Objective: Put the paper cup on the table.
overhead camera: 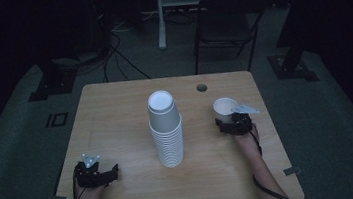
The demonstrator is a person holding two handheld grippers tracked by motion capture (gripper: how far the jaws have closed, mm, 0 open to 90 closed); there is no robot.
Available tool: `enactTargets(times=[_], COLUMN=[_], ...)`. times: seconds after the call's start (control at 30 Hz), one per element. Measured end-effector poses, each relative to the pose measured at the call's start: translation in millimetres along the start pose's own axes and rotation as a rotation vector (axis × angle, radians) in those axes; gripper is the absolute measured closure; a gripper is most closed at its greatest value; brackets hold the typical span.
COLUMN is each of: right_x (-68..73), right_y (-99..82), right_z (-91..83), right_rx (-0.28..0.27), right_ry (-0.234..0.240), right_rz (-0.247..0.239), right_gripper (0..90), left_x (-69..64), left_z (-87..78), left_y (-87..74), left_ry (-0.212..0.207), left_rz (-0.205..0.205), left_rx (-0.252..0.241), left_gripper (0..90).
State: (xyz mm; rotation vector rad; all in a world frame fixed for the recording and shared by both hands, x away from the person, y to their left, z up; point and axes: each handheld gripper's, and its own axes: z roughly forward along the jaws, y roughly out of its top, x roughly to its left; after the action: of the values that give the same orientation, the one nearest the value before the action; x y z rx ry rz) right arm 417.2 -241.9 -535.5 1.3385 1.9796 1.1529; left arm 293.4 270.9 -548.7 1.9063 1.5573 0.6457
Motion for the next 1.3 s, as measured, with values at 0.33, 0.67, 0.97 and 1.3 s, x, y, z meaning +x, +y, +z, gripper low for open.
enactTargets(times=[0.33, 0.67, 0.97, 1.3], right_x=[0.0, -1.5, -7.4, -10.0], right_y=[-8.0, -7.5, -19.9, -35.5], right_z=[10.1, -0.9, -16.1, -37.9], right_rx=[0.033, -0.004, 0.014, 0.015], right_ry=[-0.013, 0.029, 0.049, 0.064], right_rz=[-0.001, 0.019, 0.010, -0.002], right_gripper=[18.8, 10.0, 10.1, 10.1], left_x=[-0.6, -0.5, -0.6, -0.6], left_z=[1.2, 1.6, 1.7, 1.8], left_y=[0.7, 0.9, 1.2, 1.2], left_ry=[0.018, 0.018, 0.016, 0.017], left_rz=[-0.002, -0.003, 0.002, 0.002], left_rx=[0.015, 0.015, 0.017, 0.016], left_gripper=[2.8, 2.7, 2.8, 2.8])
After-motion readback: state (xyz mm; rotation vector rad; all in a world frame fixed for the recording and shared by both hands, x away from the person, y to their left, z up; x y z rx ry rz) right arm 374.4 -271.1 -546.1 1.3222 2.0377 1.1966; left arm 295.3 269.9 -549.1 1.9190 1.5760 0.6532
